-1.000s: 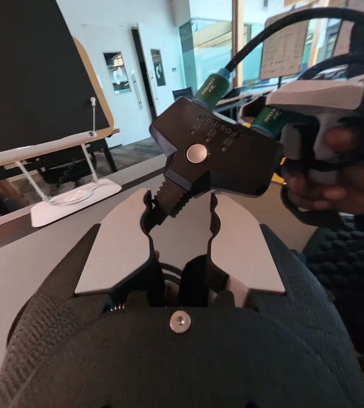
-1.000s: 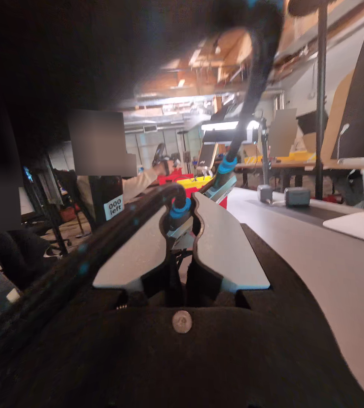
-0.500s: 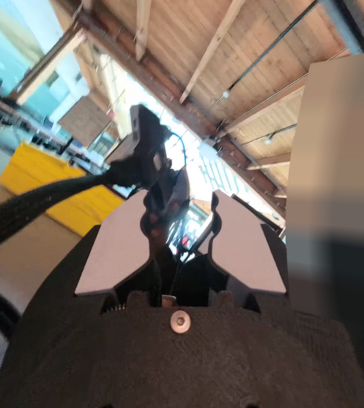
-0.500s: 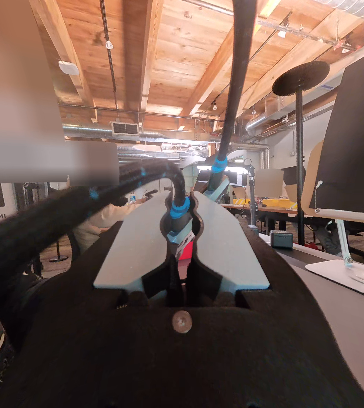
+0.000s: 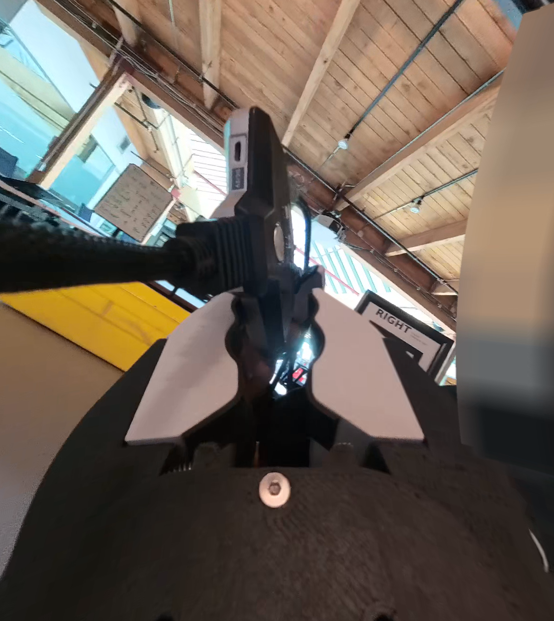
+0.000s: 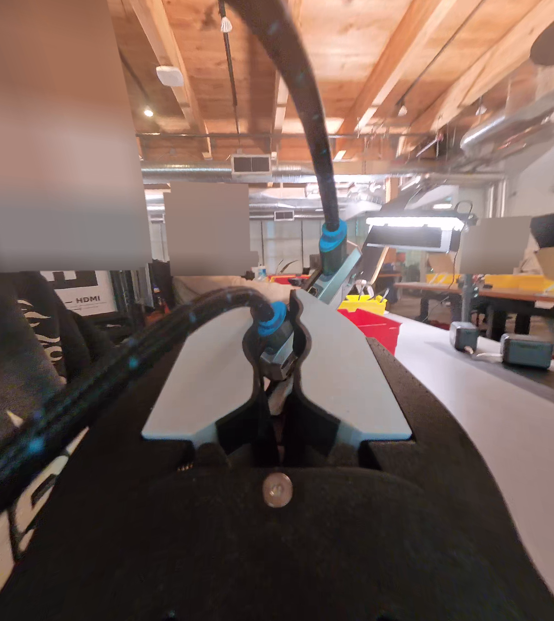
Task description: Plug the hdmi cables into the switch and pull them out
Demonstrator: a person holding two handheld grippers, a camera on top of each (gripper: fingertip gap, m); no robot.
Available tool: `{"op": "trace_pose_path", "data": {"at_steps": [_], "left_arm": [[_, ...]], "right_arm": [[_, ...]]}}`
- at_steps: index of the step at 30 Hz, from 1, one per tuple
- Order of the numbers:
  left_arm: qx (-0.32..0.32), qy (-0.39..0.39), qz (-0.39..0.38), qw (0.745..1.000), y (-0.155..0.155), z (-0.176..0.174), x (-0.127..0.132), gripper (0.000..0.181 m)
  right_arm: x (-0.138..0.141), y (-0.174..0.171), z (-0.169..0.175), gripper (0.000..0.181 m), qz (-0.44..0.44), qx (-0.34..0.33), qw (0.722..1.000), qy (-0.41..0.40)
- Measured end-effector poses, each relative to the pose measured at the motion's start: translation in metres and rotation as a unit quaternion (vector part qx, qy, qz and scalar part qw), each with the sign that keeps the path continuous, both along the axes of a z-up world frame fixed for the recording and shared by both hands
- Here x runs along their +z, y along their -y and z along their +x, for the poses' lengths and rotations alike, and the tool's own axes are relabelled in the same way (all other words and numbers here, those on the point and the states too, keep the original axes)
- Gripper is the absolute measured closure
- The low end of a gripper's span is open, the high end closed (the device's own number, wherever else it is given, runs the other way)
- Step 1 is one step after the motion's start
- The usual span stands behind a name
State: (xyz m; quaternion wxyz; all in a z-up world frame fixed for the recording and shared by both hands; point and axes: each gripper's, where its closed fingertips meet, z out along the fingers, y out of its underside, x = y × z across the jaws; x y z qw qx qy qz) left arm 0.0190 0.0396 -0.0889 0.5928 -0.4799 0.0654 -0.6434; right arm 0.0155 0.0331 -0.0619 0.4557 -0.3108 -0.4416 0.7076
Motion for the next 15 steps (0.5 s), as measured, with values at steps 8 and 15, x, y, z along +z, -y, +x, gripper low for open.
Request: {"op": "trace_pose_path", "data": {"at_steps": [8,15], "left_arm": [[0.093,-0.02,0.067,0.993,0.004,-0.016,0.011,0.156],[0.172,-0.055,0.104,0.978,0.005,-0.024,0.015,0.156]], "right_arm": [[-0.002,0.002,-0.01,0.158,-0.076,0.024,0.997,0.019],[-0.007,0.006,-0.014,0.166,-0.085,0.043,0.995,0.039]]}}
